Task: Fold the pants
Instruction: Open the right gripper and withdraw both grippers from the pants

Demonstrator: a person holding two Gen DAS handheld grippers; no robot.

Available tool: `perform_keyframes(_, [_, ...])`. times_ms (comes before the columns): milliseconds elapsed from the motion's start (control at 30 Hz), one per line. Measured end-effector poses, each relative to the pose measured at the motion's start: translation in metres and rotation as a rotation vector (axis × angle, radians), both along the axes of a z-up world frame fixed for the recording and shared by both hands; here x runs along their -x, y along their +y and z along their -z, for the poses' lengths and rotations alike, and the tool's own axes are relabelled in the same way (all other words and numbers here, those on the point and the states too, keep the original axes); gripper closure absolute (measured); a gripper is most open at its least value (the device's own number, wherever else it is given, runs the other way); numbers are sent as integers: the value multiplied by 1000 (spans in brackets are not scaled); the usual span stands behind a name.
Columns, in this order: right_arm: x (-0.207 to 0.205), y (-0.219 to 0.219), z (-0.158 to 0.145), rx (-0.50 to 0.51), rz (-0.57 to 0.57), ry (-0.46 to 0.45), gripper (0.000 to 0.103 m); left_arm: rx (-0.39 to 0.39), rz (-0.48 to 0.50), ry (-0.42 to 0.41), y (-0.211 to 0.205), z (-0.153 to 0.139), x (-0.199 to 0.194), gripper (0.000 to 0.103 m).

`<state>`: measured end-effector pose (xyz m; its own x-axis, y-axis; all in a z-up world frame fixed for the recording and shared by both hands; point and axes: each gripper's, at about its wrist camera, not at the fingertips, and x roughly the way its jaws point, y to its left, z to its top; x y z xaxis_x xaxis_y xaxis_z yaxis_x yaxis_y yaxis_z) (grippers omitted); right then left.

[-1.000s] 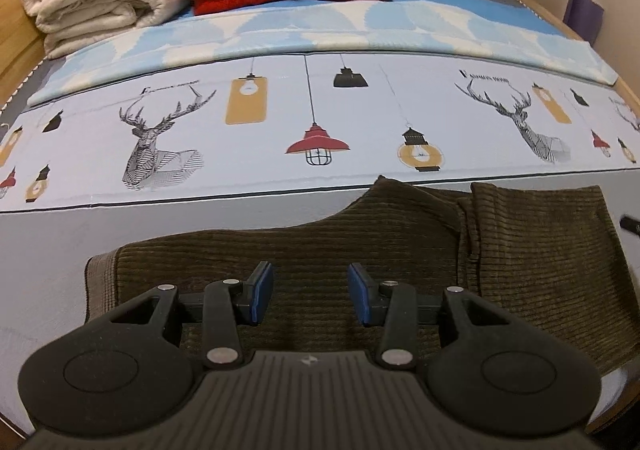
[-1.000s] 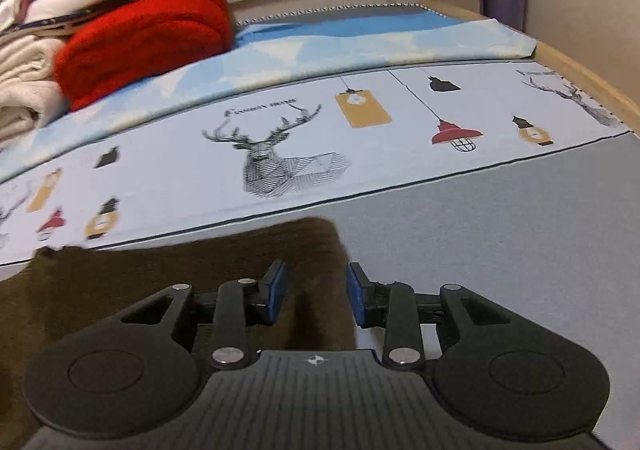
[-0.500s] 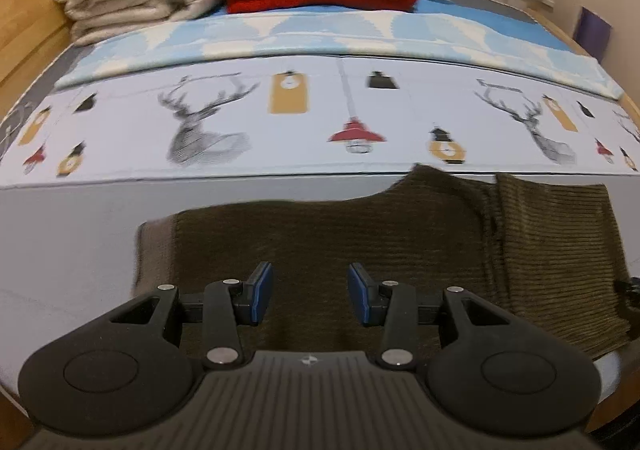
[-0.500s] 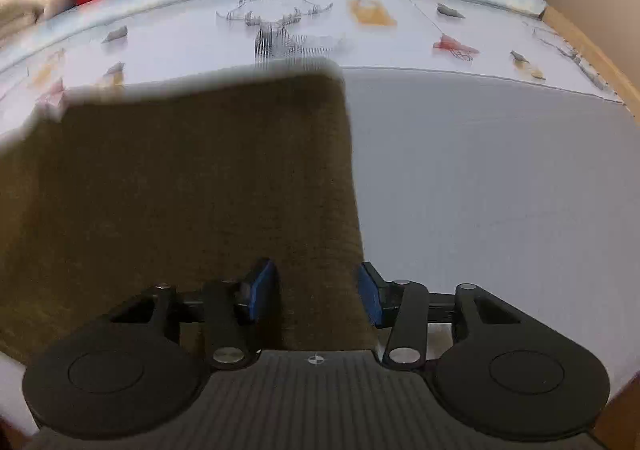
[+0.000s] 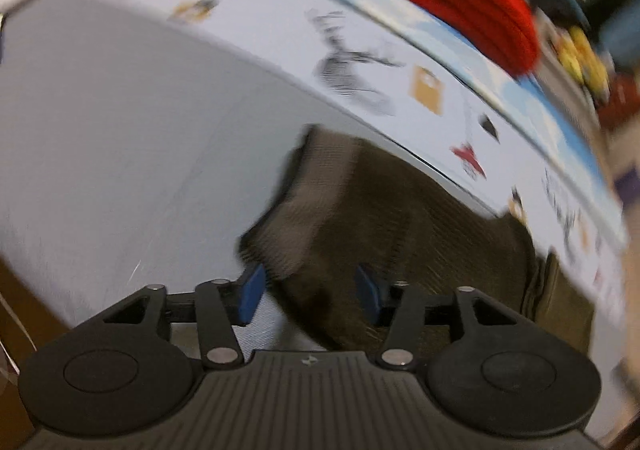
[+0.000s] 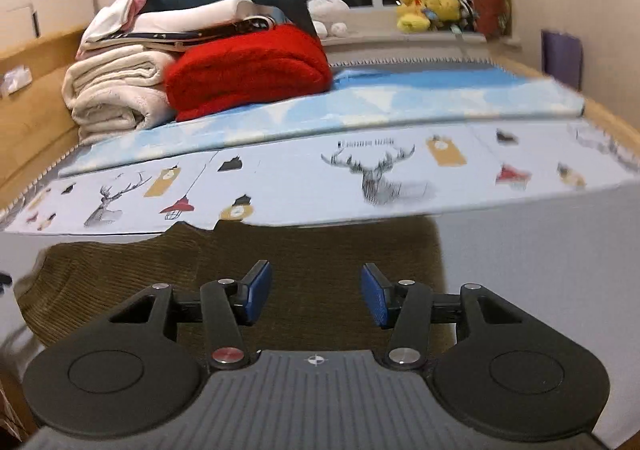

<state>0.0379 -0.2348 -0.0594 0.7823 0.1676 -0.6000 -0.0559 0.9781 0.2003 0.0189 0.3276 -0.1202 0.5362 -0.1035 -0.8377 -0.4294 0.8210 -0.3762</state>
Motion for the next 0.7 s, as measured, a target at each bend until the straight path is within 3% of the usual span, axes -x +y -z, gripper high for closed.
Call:
perform_keyframes(133, [-14, 9, 7, -19, -6, 3, 51, 145, -87, 22, 29, 22, 7, 41])
perform_keyframes(333, [-14, 16, 17, 17, -44, 20, 51, 227, -98, 56, 20, 46, -10, 39])
perform_keyframes(433, [-15, 13, 18, 19, -42, 16, 51, 234, -119, 105, 13, 63, -22, 39])
perform_keyframes(600, [-16, 8, 22, 25, -54, 27, 51, 201, -132, 111, 5, 67, -35, 37])
perform_keyframes(667, [-18, 7, 24, 35, -58, 29, 51, 146, -116, 122, -2, 64, -39, 46])
perform_keyframes(700, [-19, 6, 25, 33, -56, 34, 51, 106, -97, 136, -7, 62, -41, 56])
